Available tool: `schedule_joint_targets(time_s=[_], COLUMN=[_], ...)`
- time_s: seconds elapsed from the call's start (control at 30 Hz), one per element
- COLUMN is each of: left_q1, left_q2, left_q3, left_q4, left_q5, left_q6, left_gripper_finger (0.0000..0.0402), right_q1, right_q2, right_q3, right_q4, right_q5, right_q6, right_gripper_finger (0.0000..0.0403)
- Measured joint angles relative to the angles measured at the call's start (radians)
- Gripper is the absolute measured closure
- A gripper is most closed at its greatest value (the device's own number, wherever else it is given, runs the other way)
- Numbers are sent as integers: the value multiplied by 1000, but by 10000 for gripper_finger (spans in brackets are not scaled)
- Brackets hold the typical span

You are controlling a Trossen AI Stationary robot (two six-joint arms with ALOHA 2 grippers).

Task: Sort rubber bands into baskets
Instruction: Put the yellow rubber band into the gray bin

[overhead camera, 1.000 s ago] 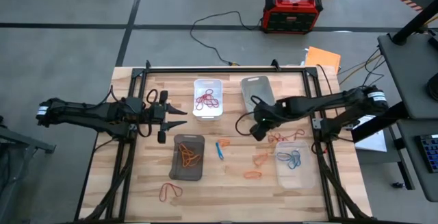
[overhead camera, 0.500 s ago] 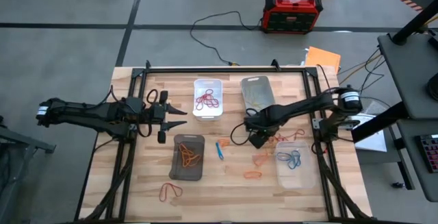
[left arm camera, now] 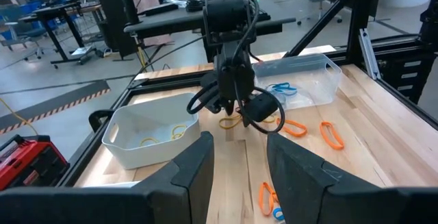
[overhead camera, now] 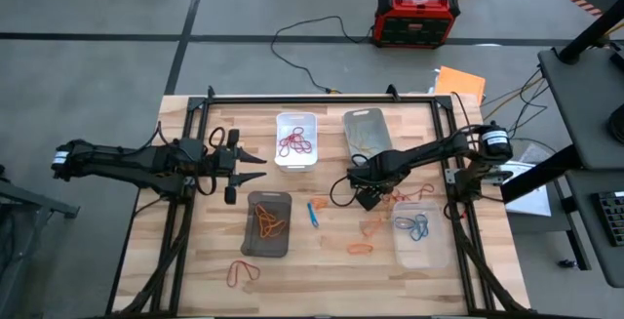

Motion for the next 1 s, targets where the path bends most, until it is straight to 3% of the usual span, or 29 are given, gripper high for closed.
schedule_joint_targets(time_s=[0.33,0.7,1.0], left_q1=[0,0,0], left_q2=[0,0,0], left_q3=[0,0,0], left_q4=[0,0,-1], left_q5=[0,0,0], left_q6=[0,0,0], left_gripper_finger=[280,280,280], right_q1=[0,1,7], right_q2=[42,43,-26], right_q3=[-1,-3,-9], right_q4=[27,76,80], right_q5=[-12,-15,16], right_q6=[-38,-65,-69], right_gripper_finger=[194,379,394])
